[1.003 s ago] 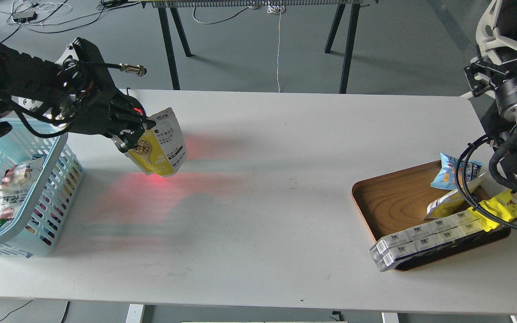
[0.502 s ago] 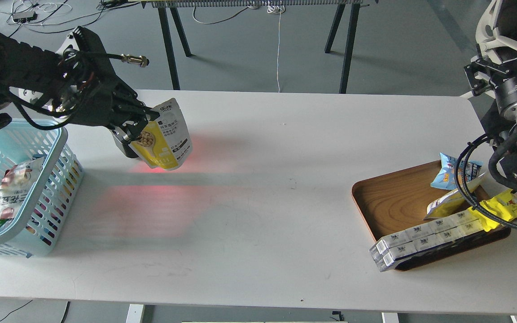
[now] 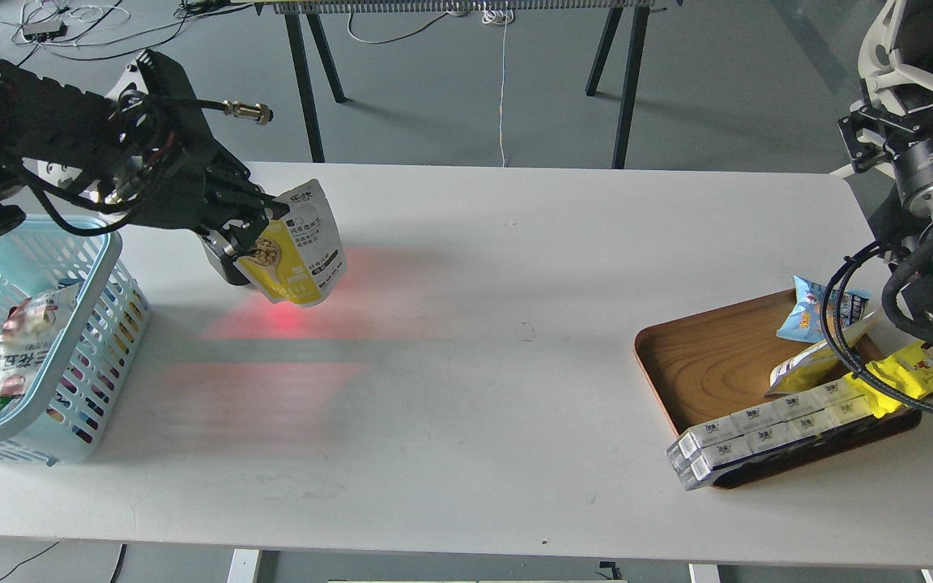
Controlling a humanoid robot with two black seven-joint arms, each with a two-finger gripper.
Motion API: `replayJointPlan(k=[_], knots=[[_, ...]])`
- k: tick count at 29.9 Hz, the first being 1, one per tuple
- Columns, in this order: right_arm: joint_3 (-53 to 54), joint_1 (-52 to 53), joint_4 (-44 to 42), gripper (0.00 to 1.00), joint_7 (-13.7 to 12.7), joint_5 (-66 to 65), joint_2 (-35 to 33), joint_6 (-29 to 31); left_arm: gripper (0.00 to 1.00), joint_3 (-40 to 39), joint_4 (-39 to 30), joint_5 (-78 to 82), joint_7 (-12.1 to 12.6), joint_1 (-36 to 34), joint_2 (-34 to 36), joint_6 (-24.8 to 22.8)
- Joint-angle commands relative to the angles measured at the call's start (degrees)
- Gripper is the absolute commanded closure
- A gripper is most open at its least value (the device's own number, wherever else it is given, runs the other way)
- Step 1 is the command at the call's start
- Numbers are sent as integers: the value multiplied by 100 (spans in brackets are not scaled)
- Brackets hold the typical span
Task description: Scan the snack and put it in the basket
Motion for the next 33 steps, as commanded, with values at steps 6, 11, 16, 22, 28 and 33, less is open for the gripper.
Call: replayJointPlan(k=[6,11,16,22,28,33], knots=[[2,3,7,1,0,0,0,0,100,20,23,39,0,113,4,0],[2,-6,7,1,0,0,0,0,100,-24,23,39,0,113,4,0],[2,-6,7,1,0,0,0,0,100,-50,5,39,0,25,-49,0],[2,-6,7,1,0,0,0,0,100,-33,5,39,0,-370,-198,0],[2,-6,7,1,0,0,0,0,100,-7,5,39,0,-336,-172,0],[2,-6,7,1,0,0,-9,0,100,38,93,39,0,-274,-137,0]])
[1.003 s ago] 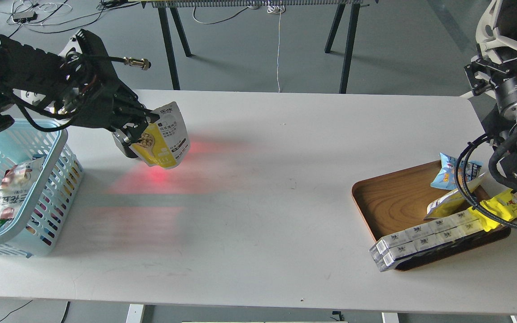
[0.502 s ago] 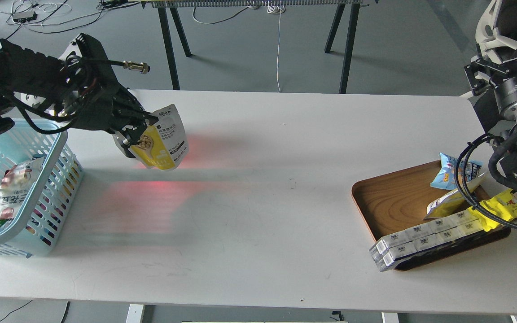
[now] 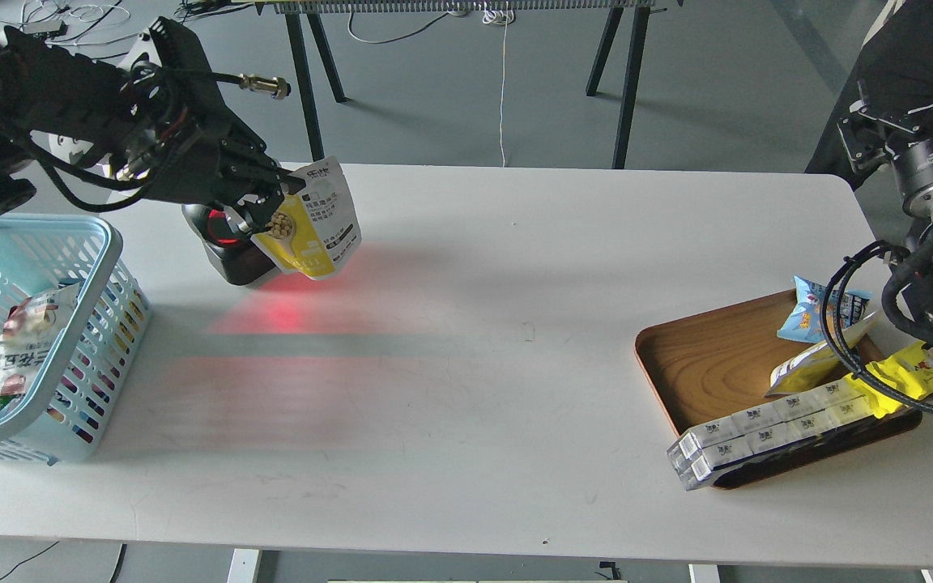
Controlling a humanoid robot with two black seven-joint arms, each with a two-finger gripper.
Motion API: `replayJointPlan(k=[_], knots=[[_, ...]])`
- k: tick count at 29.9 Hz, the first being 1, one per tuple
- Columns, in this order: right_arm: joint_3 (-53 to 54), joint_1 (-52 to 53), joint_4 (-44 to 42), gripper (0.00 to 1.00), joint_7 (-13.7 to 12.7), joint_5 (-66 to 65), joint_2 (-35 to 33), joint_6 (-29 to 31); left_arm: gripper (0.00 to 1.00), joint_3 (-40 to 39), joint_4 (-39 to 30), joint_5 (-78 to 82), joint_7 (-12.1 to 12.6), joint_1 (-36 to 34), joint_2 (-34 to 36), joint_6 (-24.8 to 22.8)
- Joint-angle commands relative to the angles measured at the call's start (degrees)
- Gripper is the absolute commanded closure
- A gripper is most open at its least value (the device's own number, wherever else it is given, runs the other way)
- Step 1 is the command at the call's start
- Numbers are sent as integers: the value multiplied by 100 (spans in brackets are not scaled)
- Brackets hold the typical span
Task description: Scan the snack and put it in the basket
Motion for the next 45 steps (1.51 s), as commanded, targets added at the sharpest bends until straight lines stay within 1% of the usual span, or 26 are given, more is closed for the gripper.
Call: replayJointPlan(k=[1,6,13,34,41,45], knots=[[0,0,0,1,0,0,-6,0,100,22,98,-1,0,49,15,0],[0,0,0,1,0,0,-6,0,100,22,300,-1,0,198,6,0],[17,-8,0,1,0,0,-6,0,100,-31,318,-1,0,488,6,0],[53,-8,0,1,0,0,-41,0,100,-66,230,-1,0,480,24,0],[53,-8,0,1,0,0,-41,0,100,-268,230,-1,0,401,6,0],[61,-8,8,1,0,0,-41,0,100,-268,256,-1,0,225,-11,0]])
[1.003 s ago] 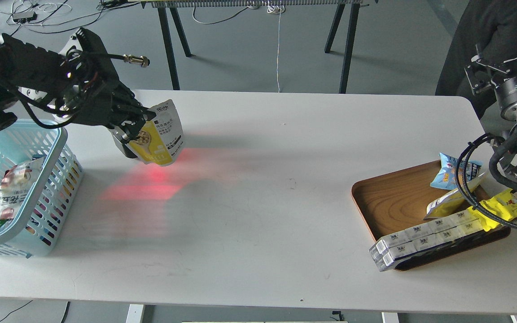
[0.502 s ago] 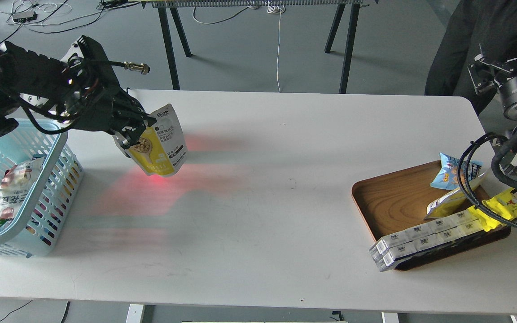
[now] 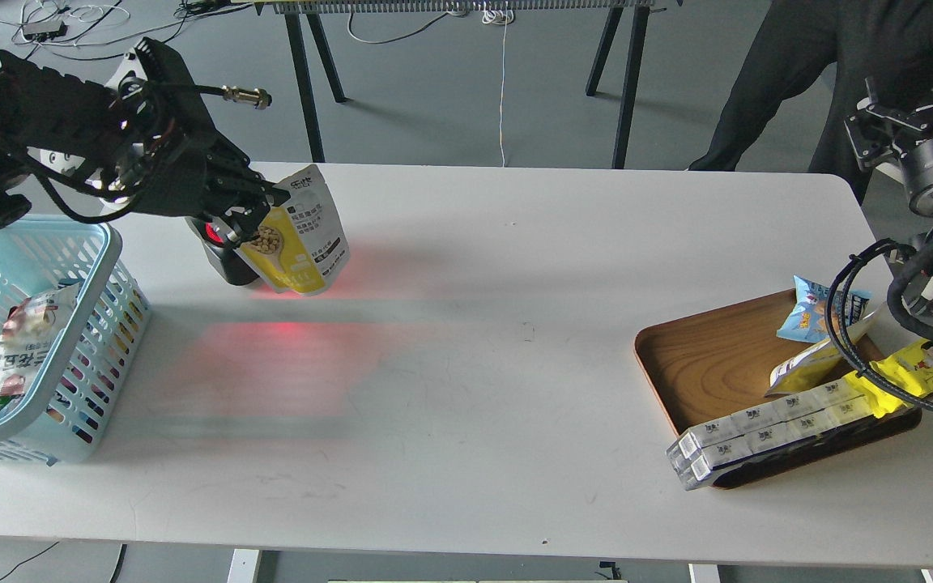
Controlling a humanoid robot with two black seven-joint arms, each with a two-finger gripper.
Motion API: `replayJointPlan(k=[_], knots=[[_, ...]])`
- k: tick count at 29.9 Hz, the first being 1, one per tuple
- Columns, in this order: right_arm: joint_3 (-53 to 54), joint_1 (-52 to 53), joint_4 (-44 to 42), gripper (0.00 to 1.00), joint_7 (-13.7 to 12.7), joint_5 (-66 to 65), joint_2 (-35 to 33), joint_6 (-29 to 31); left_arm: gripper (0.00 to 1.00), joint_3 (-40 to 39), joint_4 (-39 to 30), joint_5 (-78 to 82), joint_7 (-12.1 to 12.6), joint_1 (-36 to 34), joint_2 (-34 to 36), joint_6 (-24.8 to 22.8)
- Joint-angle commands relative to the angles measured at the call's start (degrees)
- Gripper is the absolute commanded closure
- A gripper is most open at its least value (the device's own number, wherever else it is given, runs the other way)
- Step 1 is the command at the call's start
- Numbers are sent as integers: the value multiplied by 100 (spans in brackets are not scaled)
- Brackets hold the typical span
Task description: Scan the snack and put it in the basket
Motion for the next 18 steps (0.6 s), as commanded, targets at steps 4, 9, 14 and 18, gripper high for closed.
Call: replayJointPlan(k=[4,9,14,18], knots=[[35,0,9,1,0,0,1,0,100,-15,27,1,0,-138,-3,0],[43,0,9,1,0,0,1,0,100,12,27,1,0,-121,32,0],[35,0,9,1,0,0,1,0,100,38,27,1,0,-94,40,0],[35,0,9,1,0,0,10,0,100,-32,1,1,0,-94,84,0]])
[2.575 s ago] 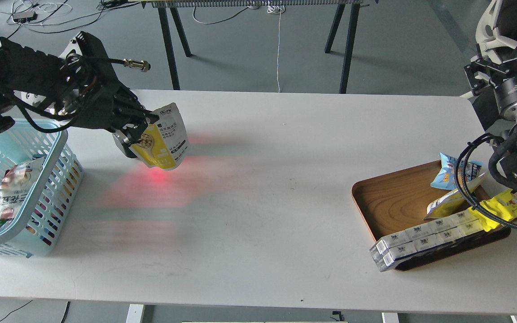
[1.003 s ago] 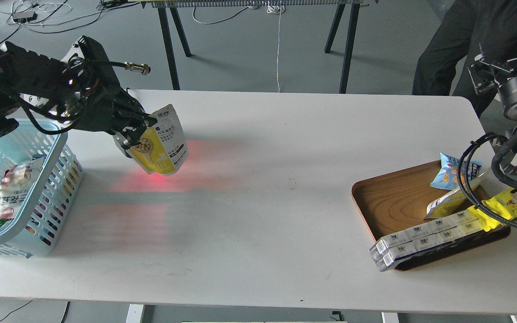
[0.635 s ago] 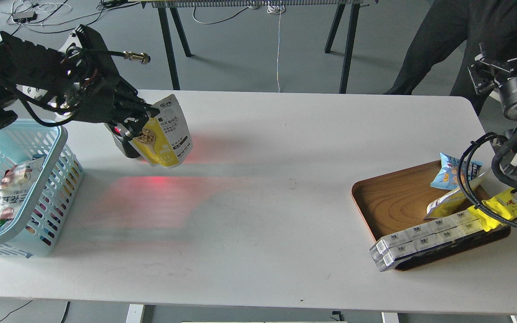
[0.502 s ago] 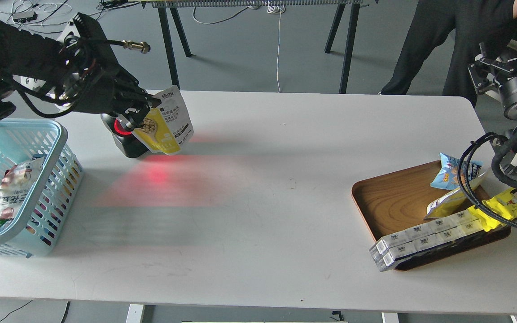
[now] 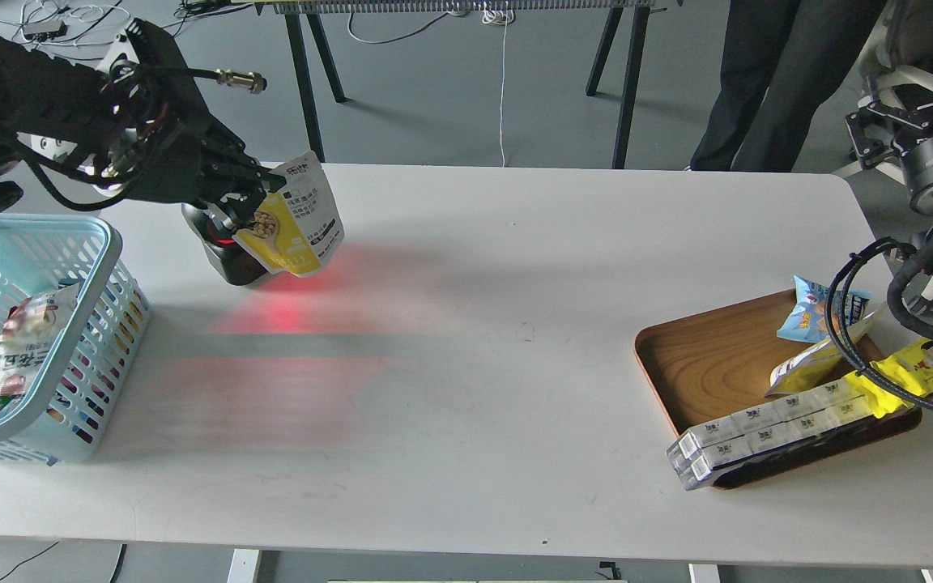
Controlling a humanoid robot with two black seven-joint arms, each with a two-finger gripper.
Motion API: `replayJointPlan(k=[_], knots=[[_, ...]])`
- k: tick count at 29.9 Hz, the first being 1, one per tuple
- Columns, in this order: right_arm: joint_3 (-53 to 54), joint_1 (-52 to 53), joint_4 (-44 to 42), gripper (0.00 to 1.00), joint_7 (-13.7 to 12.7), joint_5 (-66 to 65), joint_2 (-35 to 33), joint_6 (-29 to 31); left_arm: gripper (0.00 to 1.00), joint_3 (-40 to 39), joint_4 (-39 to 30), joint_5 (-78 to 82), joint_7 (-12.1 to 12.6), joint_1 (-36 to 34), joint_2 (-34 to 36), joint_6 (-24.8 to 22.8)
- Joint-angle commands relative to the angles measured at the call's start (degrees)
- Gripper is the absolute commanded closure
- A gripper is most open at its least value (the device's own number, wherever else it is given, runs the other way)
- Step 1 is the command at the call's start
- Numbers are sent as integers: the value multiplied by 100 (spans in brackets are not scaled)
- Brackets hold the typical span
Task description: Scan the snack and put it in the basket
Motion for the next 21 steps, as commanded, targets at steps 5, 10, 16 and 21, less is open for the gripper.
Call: replayJointPlan(k=[5,10,16,21], knots=[[-4,9,0,1,0,0,2,0,100,-295,-393,1,0,-30,578,0],[-4,9,0,1,0,0,19,0,100,-428,-781,1,0,-21,1491,0],[-4,9,-18,1,0,-9,63,0,100,-428,-1070,1,0,-12,2686,0],[-4,35,-18,1,0,-9,99,0,100,-358,-1098,1,0,-4,3513,0]])
